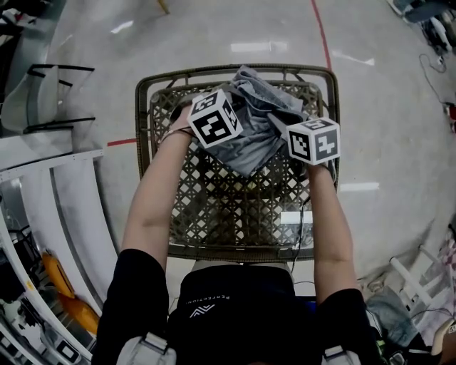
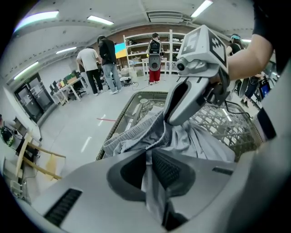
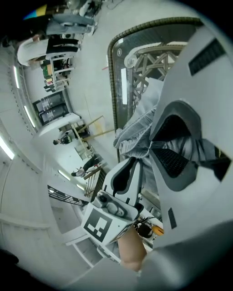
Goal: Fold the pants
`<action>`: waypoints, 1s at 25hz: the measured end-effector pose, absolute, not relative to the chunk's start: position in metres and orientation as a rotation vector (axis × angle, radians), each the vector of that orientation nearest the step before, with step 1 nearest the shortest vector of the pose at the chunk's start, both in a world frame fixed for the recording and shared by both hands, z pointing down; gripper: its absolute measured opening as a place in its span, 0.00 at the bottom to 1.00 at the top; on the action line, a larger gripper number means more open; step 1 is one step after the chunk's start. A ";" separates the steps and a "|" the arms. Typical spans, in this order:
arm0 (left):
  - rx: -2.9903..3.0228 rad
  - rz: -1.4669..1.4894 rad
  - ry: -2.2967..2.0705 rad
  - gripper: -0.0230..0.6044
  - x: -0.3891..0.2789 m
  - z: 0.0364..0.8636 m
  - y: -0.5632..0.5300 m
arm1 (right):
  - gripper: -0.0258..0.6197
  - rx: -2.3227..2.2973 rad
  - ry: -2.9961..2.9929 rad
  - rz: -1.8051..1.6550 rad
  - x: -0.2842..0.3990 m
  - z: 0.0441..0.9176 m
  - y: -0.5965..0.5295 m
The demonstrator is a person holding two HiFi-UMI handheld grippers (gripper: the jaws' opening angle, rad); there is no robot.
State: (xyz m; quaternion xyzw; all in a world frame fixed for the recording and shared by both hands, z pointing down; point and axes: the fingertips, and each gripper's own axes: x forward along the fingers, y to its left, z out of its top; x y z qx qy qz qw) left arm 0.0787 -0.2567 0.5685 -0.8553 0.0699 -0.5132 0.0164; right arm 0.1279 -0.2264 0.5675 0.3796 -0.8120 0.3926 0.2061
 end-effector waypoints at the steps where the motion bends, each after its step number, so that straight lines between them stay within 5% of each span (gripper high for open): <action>1: -2.662 -1.585 0.220 0.11 0.082 0.568 -0.258 | 0.14 1.080 -2.248 1.088 0.133 0.570 -0.229; 25: -2.834 -1.489 0.723 0.10 0.108 0.562 -0.284 | 0.13 1.292 -2.222 1.062 0.169 0.553 -0.233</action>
